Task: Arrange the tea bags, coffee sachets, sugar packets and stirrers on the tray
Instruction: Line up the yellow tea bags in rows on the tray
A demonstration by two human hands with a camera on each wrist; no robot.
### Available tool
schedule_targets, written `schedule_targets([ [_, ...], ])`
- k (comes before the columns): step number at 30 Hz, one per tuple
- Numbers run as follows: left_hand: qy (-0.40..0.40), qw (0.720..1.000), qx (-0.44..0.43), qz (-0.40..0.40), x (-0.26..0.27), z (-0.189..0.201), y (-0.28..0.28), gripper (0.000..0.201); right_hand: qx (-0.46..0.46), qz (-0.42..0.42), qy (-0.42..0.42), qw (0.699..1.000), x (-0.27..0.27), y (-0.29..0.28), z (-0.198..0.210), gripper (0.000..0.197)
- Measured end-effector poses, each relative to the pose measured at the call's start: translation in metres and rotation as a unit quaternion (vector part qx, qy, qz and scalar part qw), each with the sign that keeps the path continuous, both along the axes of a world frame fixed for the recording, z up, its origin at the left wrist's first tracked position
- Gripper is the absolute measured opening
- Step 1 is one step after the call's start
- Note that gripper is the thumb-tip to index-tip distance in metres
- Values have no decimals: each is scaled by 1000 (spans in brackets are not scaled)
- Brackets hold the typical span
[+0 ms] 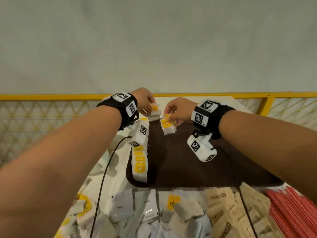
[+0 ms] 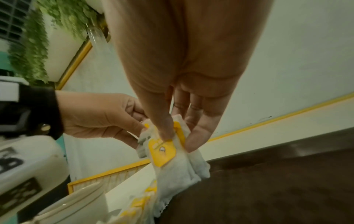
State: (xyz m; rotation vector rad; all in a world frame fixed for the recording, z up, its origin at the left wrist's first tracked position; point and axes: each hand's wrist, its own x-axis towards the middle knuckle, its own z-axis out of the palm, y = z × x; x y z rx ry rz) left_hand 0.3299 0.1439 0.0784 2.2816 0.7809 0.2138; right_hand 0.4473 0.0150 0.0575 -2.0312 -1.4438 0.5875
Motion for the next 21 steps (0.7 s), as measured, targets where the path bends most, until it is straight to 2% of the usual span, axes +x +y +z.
schedule_targets([
  [6, 53, 998, 28, -16, 35, -21, 36, 5, -38, 14, -35, 999, 12, 42, -9, 17],
  [12, 115, 992, 18, -55, 55, -36, 57, 17, -54, 40, -17, 998, 14, 62, -23, 21],
  [18, 153, 983, 33, -93, 59, -48, 69, 15, -49, 61, 13, 997, 15, 73, -40, 13],
  [20, 157, 982, 39, -94, 58, -49, 74, 19, -38, 41, 29, 998, 20, 74, -40, 3],
  [21, 152, 984, 38, -90, 58, -48, 76, 21, -24, 13, 35, 999, 26, 75, -39, 5],
])
